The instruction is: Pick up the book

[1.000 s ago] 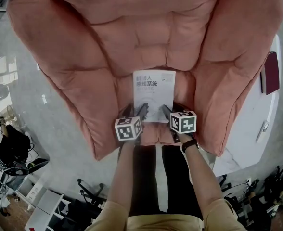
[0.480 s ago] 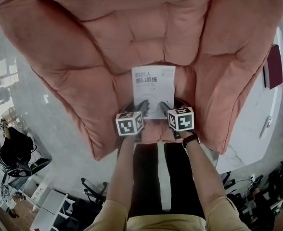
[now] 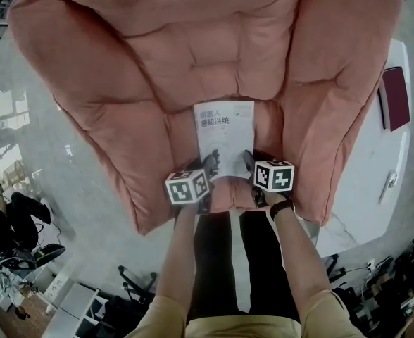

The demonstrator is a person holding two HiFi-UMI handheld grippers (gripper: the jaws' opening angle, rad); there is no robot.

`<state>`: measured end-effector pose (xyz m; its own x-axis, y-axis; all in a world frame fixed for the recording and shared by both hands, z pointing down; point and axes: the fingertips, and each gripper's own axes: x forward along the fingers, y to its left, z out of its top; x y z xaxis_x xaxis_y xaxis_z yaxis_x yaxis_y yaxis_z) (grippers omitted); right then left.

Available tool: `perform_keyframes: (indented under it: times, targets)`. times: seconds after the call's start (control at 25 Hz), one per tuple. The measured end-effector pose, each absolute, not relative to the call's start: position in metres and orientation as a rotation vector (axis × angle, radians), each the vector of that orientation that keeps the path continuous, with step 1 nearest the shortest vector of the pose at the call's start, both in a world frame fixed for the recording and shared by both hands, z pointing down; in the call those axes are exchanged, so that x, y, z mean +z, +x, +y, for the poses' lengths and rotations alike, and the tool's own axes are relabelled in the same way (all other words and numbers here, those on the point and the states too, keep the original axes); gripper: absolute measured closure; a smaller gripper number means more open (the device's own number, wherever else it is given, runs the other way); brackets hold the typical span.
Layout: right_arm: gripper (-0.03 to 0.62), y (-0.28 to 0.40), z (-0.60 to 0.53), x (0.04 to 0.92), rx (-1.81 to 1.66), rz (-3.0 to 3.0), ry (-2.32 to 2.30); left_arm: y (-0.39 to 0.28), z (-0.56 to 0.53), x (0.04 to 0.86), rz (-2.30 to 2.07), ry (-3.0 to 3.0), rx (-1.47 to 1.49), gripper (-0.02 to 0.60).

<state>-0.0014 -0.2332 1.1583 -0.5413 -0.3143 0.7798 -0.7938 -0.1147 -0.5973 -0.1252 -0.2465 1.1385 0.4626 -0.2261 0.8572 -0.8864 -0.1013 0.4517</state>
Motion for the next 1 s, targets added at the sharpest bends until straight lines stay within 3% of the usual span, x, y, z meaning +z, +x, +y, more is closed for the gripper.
perform_keyframes:
  times: [0.2, 0.44, 1.0]
  targets:
    - [0.542, 0.003, -0.230, 1.140, 1.678, -1.823, 1.265, -0.120, -0.246, 1.130, -0.940, 1.619, 0.747, 0.537]
    - [0.585, 0.013, -0.207, 1.103, 1.835, -1.817, 1.375, -0.101, -0.223, 1.073, -0.928, 1.695, 0.658, 0.537]
    - [0.569, 0.014, -0.195, 0.983, 2.005, -1.988, 1.330, -0.083, -0.215, 0.903, -0.715, 1.800, 0.472, 0.537]
